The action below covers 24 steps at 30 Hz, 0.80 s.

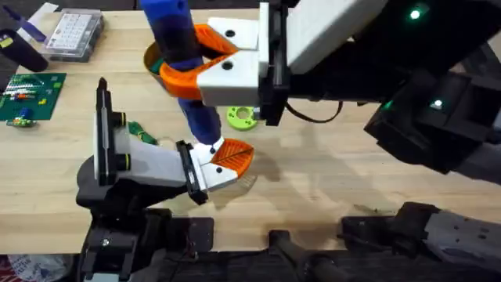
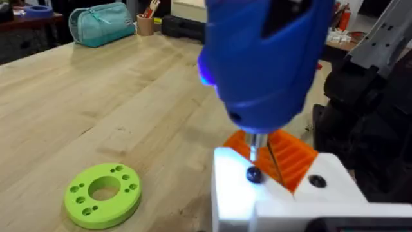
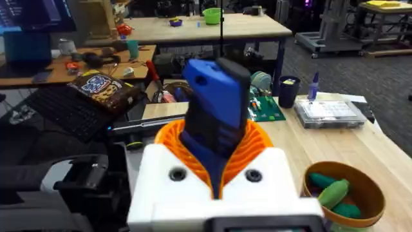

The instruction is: Pick up the gripper from the table and insert it into the empty holder that is missing its gripper. Then pick up a screw, insert it into the mounting hole, and use the screwdriver to tighten it. Finally, clean up the table by picking up the vegetable and placing it into the bucket.

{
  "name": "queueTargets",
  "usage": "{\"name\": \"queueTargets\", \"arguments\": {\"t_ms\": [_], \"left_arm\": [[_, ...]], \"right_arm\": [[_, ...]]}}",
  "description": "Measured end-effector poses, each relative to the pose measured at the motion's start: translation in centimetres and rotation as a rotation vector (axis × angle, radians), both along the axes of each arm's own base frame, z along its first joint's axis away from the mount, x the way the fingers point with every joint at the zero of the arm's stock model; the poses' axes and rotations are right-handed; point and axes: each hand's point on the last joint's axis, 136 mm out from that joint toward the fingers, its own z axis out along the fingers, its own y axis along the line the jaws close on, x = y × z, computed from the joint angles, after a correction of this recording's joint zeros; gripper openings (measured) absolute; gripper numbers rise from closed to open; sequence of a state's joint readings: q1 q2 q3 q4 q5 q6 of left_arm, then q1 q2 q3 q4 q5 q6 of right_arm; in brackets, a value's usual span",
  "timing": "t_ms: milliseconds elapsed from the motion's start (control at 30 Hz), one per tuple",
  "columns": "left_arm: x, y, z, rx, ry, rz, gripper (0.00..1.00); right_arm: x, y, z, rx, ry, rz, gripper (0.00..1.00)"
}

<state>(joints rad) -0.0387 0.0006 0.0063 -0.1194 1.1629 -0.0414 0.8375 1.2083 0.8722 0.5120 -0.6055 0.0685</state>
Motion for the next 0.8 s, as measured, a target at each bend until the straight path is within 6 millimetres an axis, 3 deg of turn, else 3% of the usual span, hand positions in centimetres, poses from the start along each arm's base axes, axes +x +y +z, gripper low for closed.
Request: {"name": "queueTargets", "arguments": {"t_ms": [800], "left_arm": [[0.0,0.0,0.0,0.0,0.0,0.0,0.014]], "right_arm": [[-0.27,0.41,-0.47,-0.01,0.012,0.014,0.026]]}}
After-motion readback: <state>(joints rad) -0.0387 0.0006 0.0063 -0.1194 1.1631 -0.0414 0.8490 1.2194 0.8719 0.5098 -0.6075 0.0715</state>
